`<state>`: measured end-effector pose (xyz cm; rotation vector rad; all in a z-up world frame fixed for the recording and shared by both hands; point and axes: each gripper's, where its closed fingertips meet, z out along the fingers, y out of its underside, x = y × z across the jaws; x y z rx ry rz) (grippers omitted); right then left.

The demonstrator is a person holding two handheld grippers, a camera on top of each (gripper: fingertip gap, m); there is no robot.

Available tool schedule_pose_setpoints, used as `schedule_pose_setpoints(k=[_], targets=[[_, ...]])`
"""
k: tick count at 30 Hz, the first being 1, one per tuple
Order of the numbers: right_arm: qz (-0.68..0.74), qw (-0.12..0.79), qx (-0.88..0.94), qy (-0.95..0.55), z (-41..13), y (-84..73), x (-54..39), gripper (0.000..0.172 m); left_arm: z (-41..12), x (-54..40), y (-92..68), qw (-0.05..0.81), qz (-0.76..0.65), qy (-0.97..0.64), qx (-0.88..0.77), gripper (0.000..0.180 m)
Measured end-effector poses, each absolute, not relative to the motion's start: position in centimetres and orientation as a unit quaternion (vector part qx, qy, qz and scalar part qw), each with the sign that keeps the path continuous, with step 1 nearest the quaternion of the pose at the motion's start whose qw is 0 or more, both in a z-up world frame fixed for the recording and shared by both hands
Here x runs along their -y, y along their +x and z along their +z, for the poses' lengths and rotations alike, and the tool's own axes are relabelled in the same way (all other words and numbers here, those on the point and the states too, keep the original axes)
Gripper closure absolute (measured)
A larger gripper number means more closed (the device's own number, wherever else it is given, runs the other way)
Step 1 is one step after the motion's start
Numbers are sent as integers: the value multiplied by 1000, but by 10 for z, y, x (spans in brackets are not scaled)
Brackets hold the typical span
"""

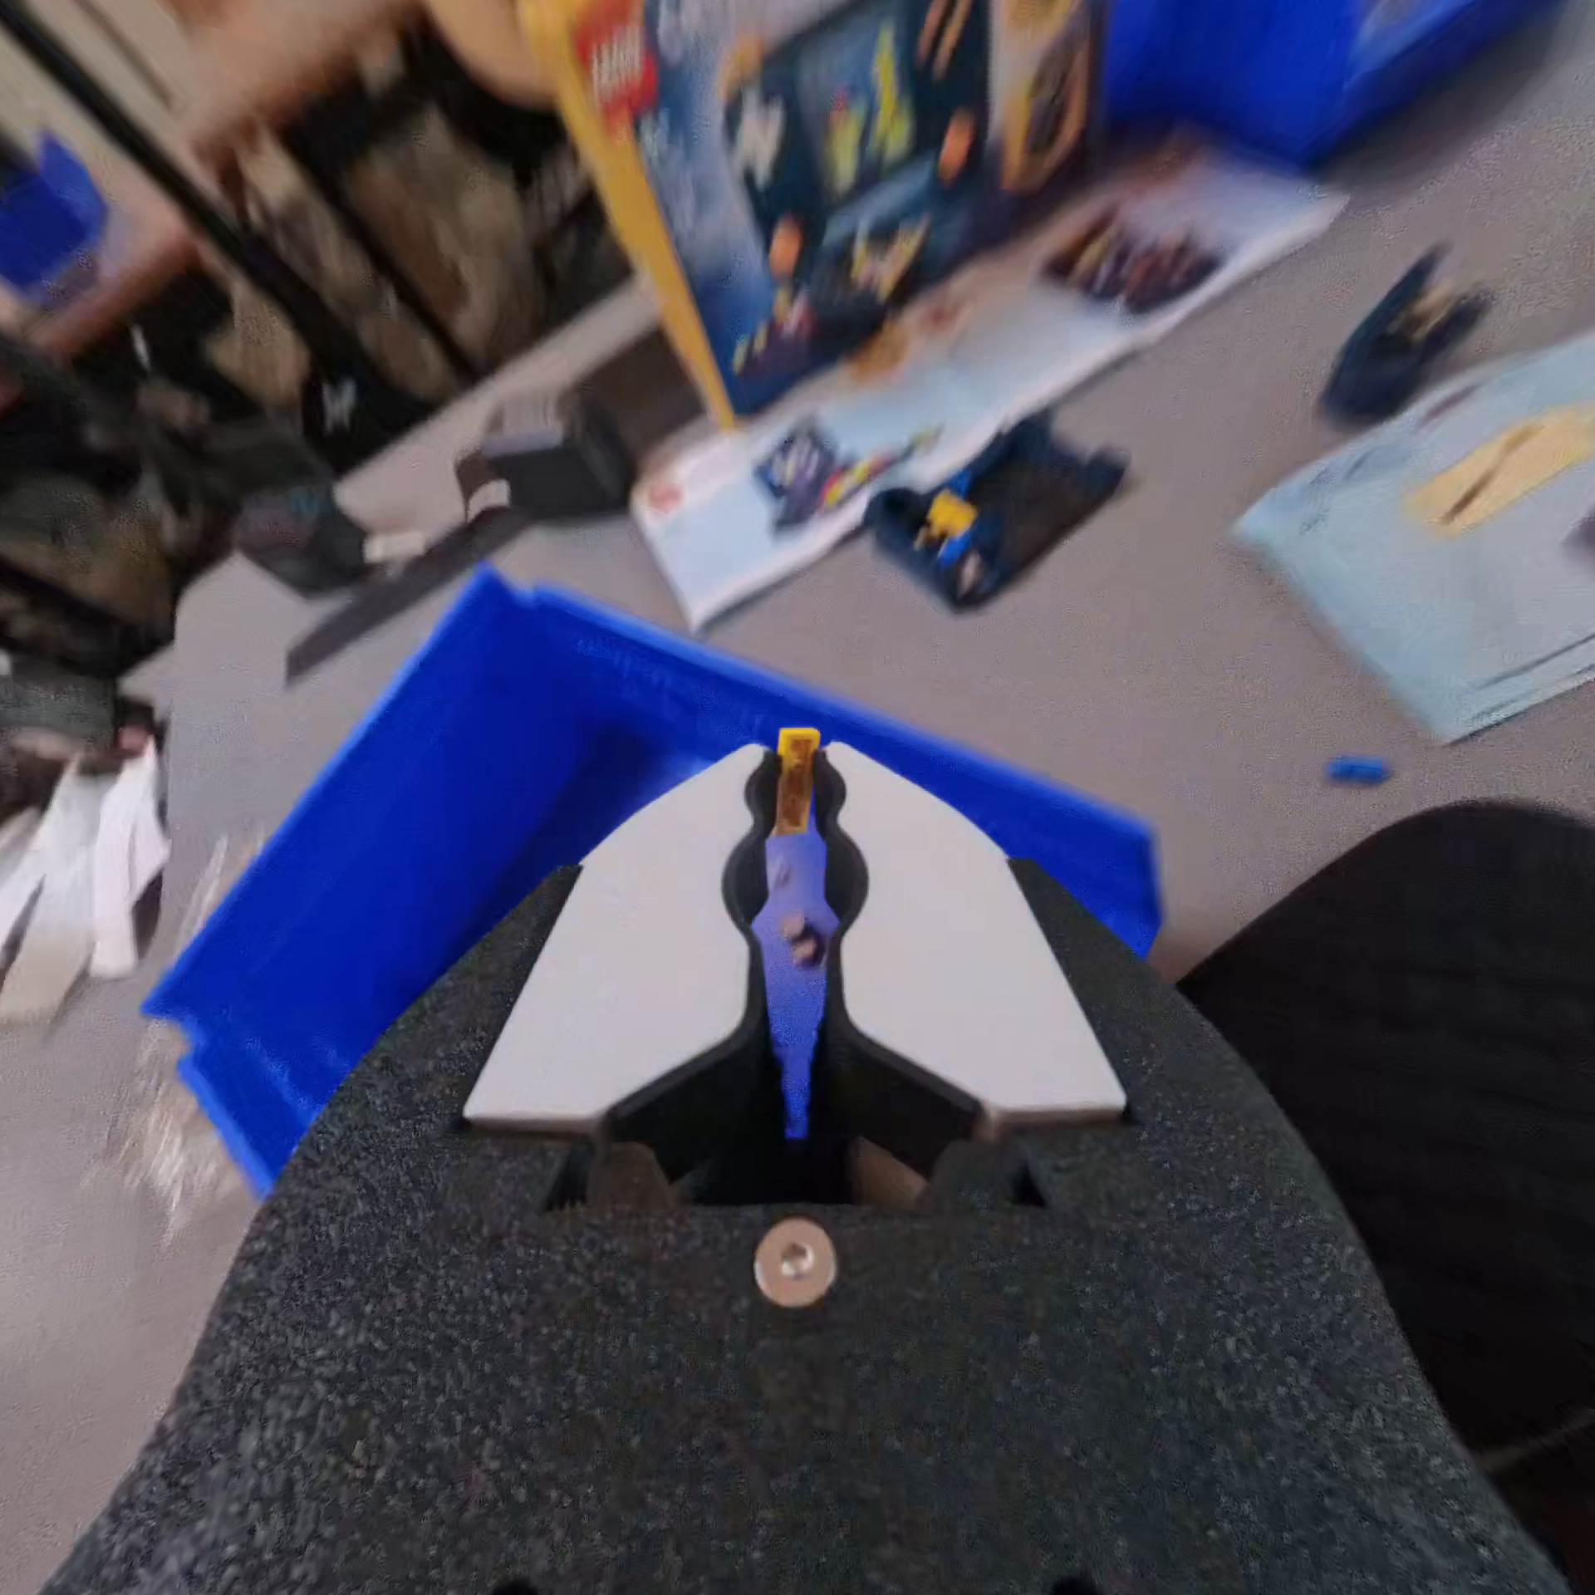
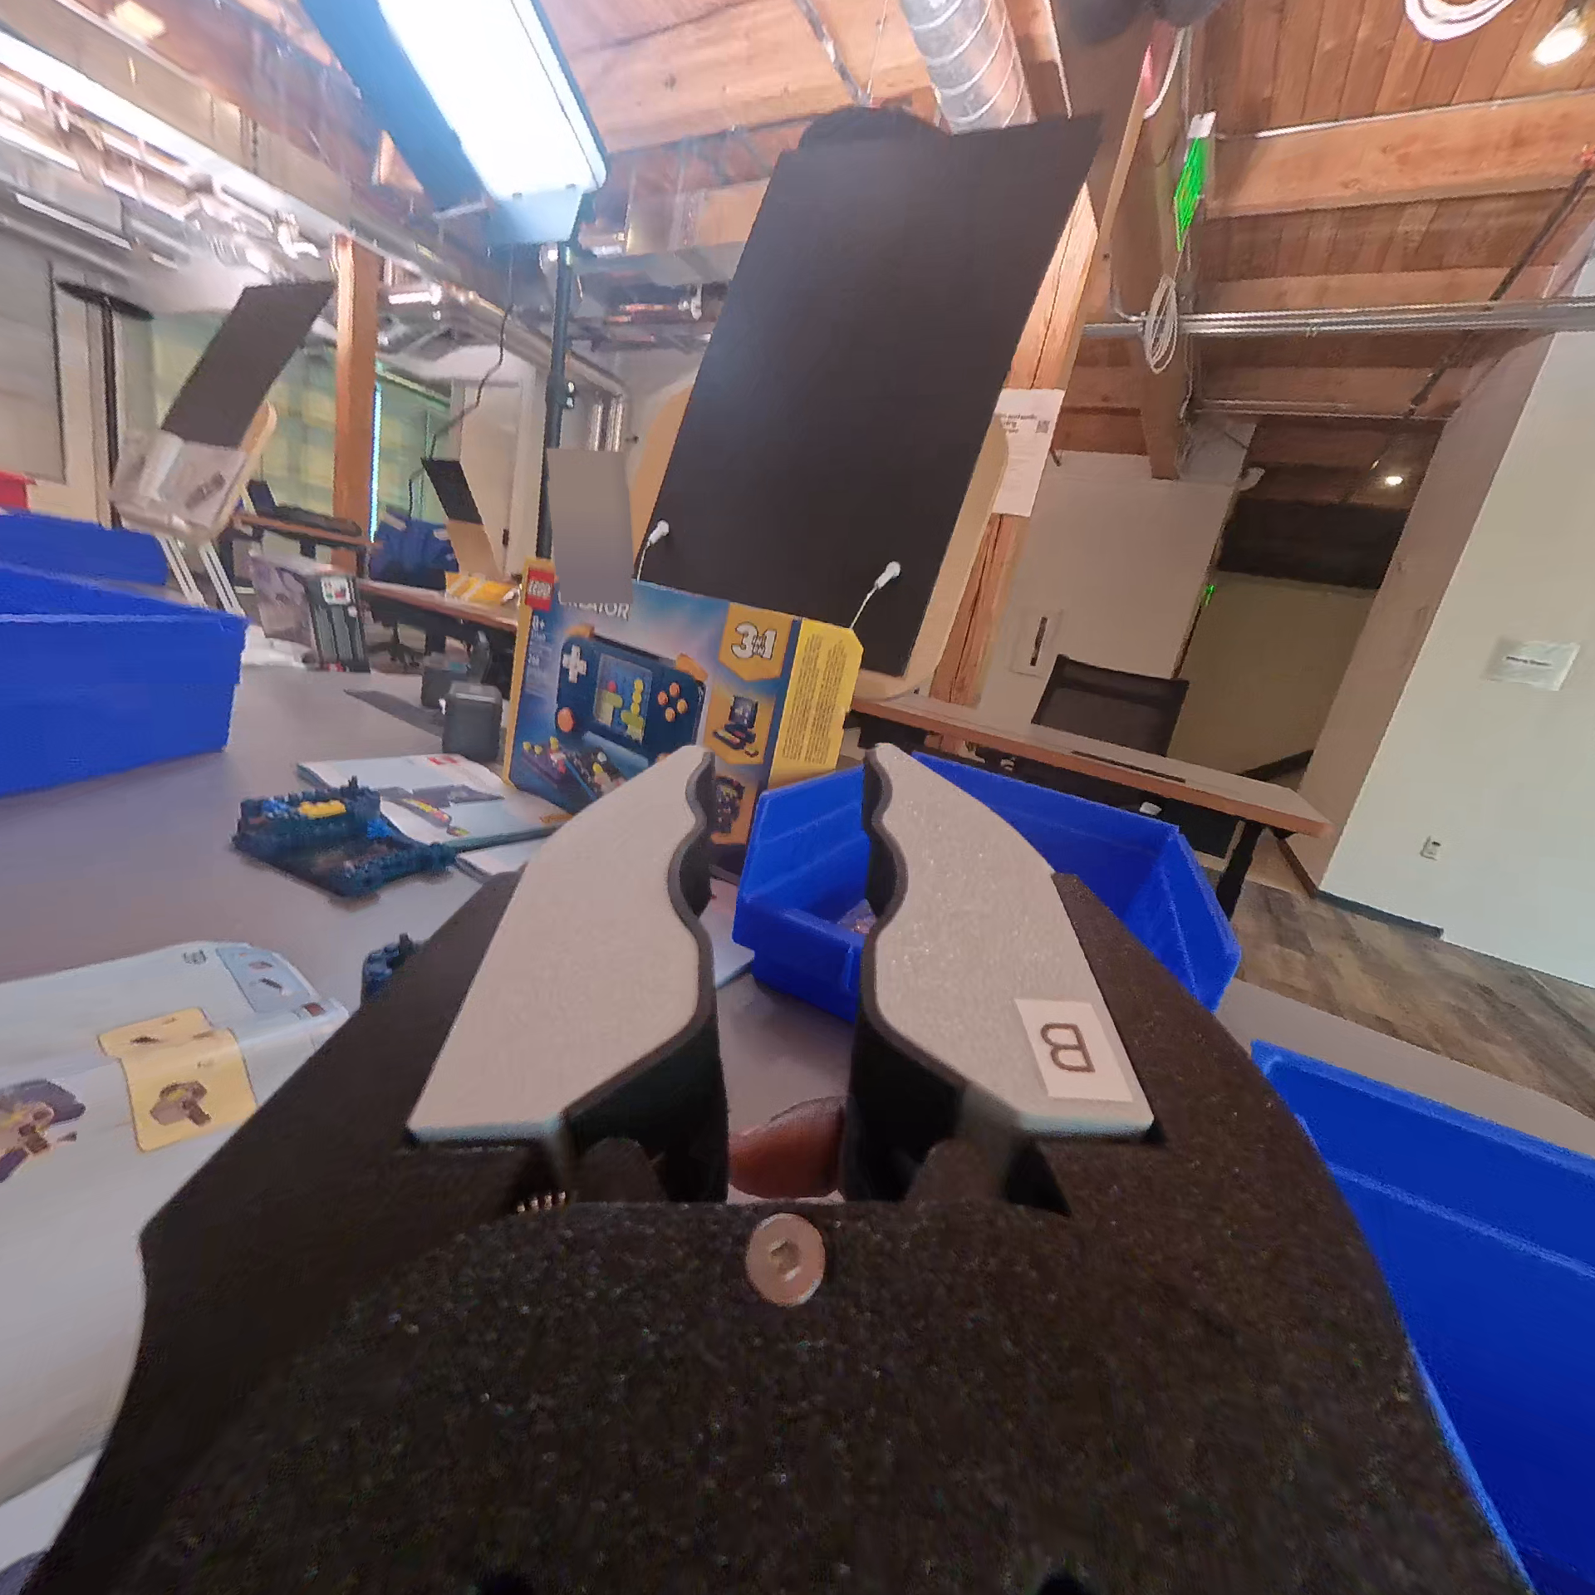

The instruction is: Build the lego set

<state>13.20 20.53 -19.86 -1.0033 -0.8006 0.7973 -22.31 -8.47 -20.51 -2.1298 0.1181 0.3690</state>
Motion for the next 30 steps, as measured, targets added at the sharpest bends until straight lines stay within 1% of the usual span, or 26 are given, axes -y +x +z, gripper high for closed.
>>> schedule_pose_setpoints(k=[2,3,4,6,9,11,14,16,19,21,23,25,27,29,30], targets=[[375,731,349,-452,-194,136,-206,140,-150,69,-173,608,77,-787,-79,173],[380,731,343,-452,-192,138,-206,140,-130,65,-142,660,20,-745,-101,173],[384,731,338,-452,-191,139,-207,140,-113,62,-111,702,-41,-699,-126,173],[390,730,331,-452,-191,140,-208,140,-97,56,-59,749,-159,-627,-144,173],[394,727,337,-451,-191,138,-205,140,-96,40,-9,766,-340,-534,-110,173],[402,722,347,-444,-190,135,-200,141,-104,23,3,743,-455,-487,-60,173],[442,675,406,-428,-192,118,-172,156,-119,-1,3,707,-571,-415,40,173],[488,629,449,-405,-195,99,-142,156,-134,-16,4,698,-584,-407,81,173],[536,576,496,-367,-198,73,-94,154,-149,-27,8,706,-564,-416,101,173],[551,559,512,-349,-197,61,-69,151,-155,-30,17,720,-535,-434,81,173],[593,514,516,-343,-196,53,-46,151,-157,-29,28,727,-526,-439,51,173],[669,439,487,-349,-191,52,-33,152,-160,-29,39,726,-521,-449,21,173],[754,339,440,-352,-184,55,-28,152,-163,-29,46,721,-521,-457,1,174],[810,247,406,-345,-180,60,-26,152,-166,-29,51,719,-518,-464,-13,174],[822,215,398,-347,-181,60,-26,152,-168,-29,53,717,-514,-470,-18,173]])
